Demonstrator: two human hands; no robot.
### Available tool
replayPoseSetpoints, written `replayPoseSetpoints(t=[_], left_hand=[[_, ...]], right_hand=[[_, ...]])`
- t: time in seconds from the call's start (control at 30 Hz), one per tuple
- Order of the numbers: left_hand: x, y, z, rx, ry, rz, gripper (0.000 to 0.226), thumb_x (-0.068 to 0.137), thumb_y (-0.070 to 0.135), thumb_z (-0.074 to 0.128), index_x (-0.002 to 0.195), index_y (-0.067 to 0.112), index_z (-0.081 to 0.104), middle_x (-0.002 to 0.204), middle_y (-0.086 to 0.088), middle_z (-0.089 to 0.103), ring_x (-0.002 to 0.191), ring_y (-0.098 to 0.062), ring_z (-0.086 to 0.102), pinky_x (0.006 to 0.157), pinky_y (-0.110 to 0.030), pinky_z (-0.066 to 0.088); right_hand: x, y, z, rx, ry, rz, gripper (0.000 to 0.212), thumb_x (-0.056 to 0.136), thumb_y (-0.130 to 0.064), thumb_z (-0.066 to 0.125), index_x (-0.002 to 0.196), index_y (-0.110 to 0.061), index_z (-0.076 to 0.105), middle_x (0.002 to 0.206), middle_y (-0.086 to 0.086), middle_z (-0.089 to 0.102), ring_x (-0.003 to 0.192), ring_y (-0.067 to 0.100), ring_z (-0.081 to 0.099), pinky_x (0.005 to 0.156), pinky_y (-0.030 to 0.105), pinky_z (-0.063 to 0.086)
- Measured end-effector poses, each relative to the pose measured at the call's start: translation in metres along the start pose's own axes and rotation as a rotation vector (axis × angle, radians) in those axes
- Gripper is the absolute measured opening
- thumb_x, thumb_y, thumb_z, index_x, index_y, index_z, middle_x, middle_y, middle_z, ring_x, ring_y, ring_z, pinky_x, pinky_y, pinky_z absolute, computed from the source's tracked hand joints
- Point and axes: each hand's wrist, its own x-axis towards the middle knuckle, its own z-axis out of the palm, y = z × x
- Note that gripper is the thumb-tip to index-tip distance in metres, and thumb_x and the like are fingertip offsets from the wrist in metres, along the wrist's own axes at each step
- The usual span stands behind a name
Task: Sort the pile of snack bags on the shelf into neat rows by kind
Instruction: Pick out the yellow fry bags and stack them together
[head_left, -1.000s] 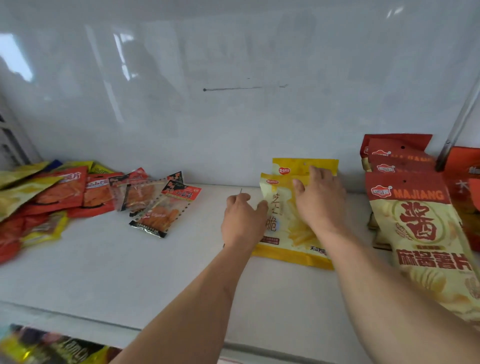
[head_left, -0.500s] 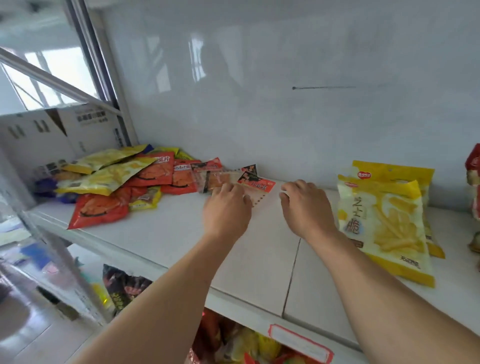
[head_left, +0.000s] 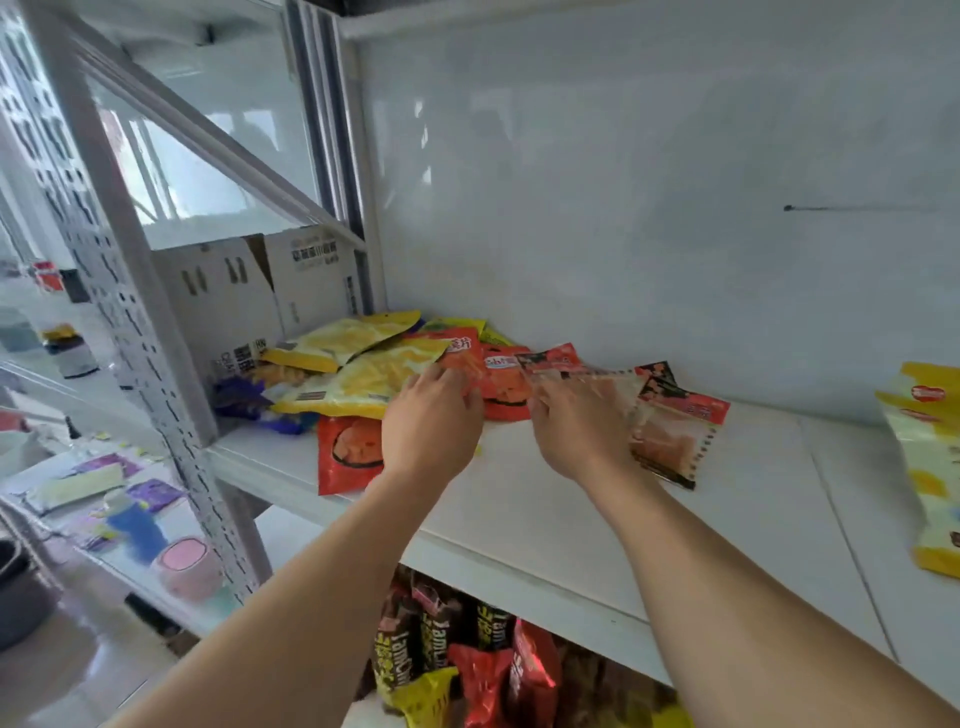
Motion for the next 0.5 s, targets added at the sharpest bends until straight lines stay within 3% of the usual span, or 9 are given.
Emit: replayPoseSetpoints(t=[0.07,0.23,0.37,0.43,0.5], left_hand=[[0.012,-0.019,-0.006,-0.063,0.021,-0.015,0.031,0.1,0.034,0.046,0.113,0.017,0.067,0.117,-0.002,0.063,0.111,-0.026,0.057,0.078,-0.036,0.049],[0.054,-0.058,-0.019,-0.279,0.044,-0.129,0.034,0.099,0.036,0.048,0.125,0.019,0.064,0.129,0.0,0.061,0.113,-0.024,0.058,0.082,-0.034,0.047],[0.097,-0.091,-0.019,-0.346,0.064,-0.229,0.039,0.099,0.037,0.048,0.132,0.019,0.06,0.129,0.0,0.063,0.114,-0.024,0.059,0.081,-0.032,0.045],[0.117,-0.111,-0.018,-0.377,0.061,-0.279,0.042,0.098,0.038,0.048,0.134,0.02,0.057,0.131,-0.001,0.062,0.114,-0.026,0.059,0.087,-0.038,0.051],[0.134,-0.133,-0.017,-0.421,0.063,-0.336,0.044,0.095,0.04,0.05,0.135,0.021,0.055,0.131,-0.001,0.061,0.111,-0.028,0.061,0.09,-0.044,0.054]], right_hand=[[0.011,-0.024,0.01,0.031,-0.031,0.041,0.024,0.101,-0.032,0.04,0.087,-0.018,0.054,0.092,0.004,0.063,0.089,0.029,0.062,0.061,0.033,0.036],[0.05,-0.073,0.033,0.051,-0.07,0.061,0.032,0.103,-0.035,0.039,0.119,-0.014,0.058,0.112,0.006,0.067,0.103,0.029,0.062,0.067,0.033,0.034],[0.097,-0.097,0.055,0.228,-0.095,0.102,0.038,0.103,-0.036,0.041,0.13,-0.013,0.055,0.124,0.007,0.064,0.112,0.029,0.059,0.077,0.035,0.043],[0.12,-0.106,0.065,0.347,-0.11,0.142,0.034,0.102,-0.036,0.042,0.12,-0.013,0.06,0.112,0.005,0.066,0.104,0.028,0.06,0.076,0.034,0.045],[0.143,-0.115,0.077,0.399,-0.116,0.184,0.029,0.101,-0.034,0.045,0.086,-0.013,0.06,0.083,0.002,0.061,0.081,0.027,0.056,0.059,0.032,0.037]])
